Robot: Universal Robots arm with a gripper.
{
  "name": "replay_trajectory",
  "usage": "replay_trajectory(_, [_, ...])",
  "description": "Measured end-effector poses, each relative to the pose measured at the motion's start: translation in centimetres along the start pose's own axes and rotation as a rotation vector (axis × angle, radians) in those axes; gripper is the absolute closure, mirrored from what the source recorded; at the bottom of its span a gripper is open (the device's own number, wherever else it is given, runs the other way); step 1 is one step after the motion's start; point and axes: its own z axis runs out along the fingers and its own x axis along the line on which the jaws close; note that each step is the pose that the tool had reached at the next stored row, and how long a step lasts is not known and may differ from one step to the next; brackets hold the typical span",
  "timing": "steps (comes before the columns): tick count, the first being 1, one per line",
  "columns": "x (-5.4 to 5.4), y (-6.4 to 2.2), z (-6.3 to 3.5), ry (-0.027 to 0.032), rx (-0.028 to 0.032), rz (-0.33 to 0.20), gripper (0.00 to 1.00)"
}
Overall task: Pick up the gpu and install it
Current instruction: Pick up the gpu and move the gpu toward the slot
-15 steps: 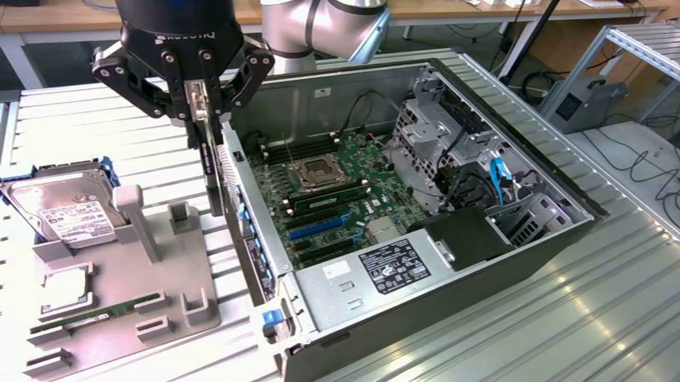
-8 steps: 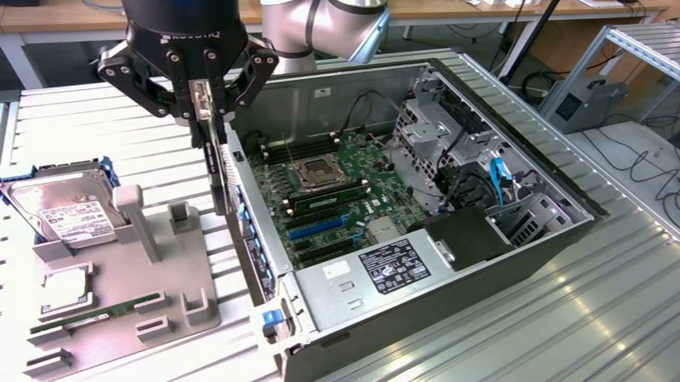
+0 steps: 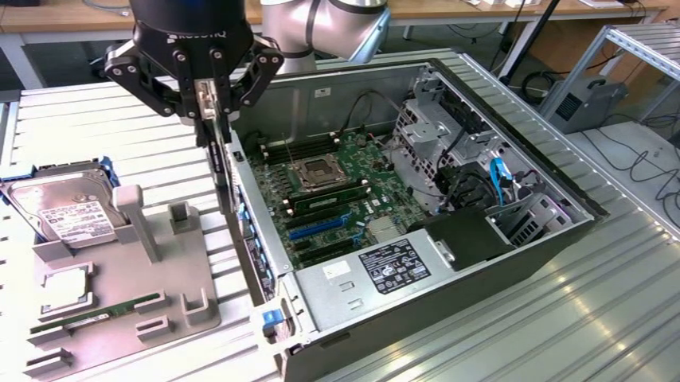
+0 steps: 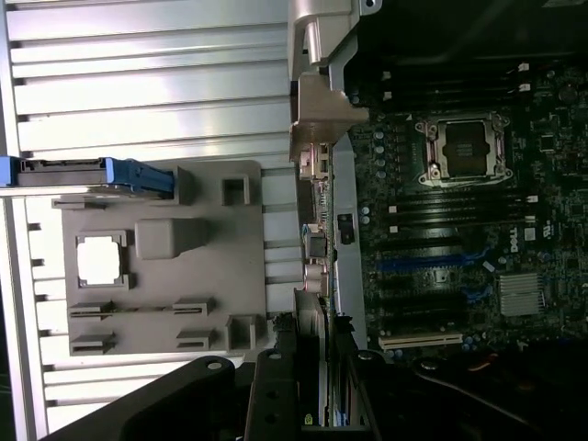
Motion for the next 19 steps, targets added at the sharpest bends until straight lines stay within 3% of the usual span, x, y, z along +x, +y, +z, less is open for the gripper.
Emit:
replay_trajectory(6, [-0.4, 0.03, 0.01, 0.0000, -0.0001, 0.000, 0.74])
replay_trajectory(19, [-6.9, 0.52, 0.24, 0.0000, 0.0000, 0.000, 0.74])
